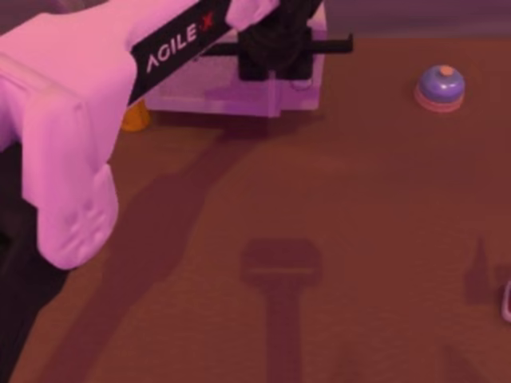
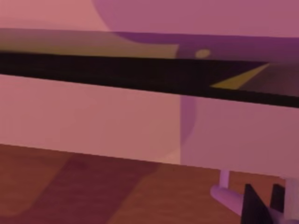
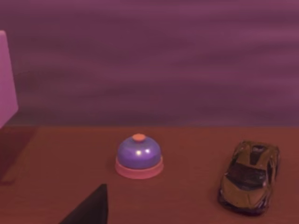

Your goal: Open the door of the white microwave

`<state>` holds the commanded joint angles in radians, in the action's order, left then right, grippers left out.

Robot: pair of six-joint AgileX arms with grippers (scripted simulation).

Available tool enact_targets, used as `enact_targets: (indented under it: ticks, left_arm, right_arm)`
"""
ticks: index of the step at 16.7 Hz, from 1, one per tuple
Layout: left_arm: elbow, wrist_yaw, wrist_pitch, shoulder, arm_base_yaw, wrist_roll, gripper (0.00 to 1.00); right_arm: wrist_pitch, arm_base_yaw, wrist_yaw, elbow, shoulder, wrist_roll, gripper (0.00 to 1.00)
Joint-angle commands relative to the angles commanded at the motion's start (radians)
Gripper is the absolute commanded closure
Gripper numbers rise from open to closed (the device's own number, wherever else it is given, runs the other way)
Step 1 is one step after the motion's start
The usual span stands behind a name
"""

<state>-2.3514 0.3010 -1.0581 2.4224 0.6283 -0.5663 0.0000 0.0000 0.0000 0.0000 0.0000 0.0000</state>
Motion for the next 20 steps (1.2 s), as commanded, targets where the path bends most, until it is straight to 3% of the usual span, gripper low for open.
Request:
enact_targets:
  ticks: [15,20]
  left_arm:
    - [0.004,-0.005,0.004,0.003,0.009,-0.001,1.00]
    - [0.141,-0.024,0.075,-0.078,-0.001,0.054,1.00]
  right_arm:
    - [0.000,0.000,0.000,0.000,0.000,0.000,0.00]
    - [0.000,0.000,0.000,0.000,0.000,0.000,0.00]
